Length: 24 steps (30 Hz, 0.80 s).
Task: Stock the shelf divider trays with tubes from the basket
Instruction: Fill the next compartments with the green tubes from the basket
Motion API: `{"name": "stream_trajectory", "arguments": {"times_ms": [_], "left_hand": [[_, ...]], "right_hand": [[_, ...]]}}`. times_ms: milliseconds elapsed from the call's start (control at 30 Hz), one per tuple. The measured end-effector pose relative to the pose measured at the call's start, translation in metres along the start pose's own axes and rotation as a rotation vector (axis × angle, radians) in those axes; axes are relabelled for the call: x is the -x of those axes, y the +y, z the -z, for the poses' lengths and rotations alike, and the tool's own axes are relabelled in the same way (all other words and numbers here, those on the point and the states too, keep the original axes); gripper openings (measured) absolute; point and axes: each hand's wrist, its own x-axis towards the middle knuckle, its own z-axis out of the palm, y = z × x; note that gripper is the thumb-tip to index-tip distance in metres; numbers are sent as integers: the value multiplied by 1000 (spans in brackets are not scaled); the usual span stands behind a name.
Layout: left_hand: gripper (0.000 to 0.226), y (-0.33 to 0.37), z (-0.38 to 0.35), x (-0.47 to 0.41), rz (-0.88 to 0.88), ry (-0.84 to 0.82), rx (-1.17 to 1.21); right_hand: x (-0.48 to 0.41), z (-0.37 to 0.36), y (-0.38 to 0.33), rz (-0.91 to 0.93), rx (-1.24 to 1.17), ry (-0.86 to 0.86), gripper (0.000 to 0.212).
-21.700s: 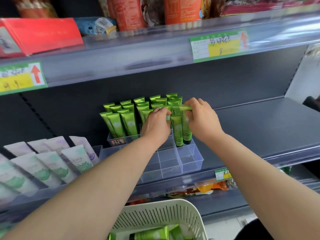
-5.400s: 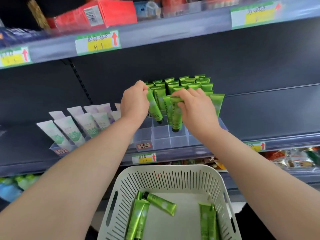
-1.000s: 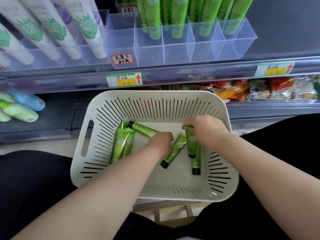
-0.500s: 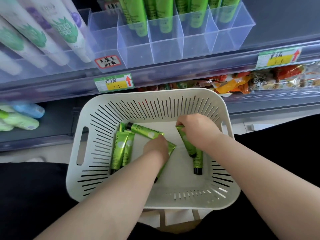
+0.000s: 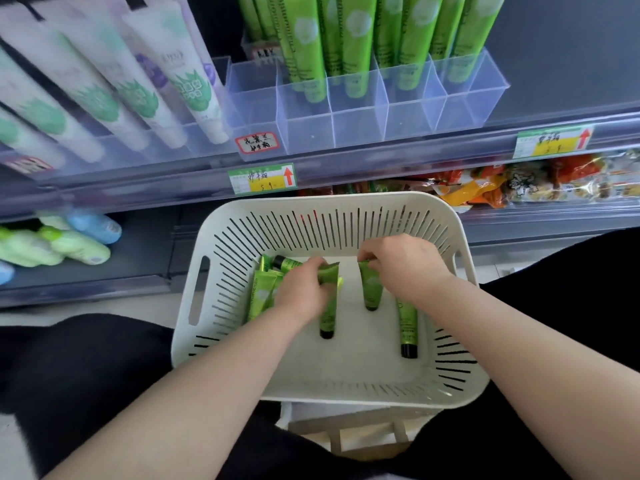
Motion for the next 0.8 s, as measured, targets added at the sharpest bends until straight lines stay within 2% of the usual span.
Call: {"name": "stream_trajectory", "arguments": {"times_ms": [133,400,600,800], "left_hand": [[12,2,36,19,-96,111,123],[20,45,145,48,-399,454,32],[18,92,228,50,-387,681,134],[18,128,279,23,-362,822,131]], "right_hand": [[8,18,-11,81,-11,145,21],[10,100,-48,202,-29,397,21],[-2,166,-76,248,-58,578,26],[-21,215,-86,266,-86,787,24]]}}
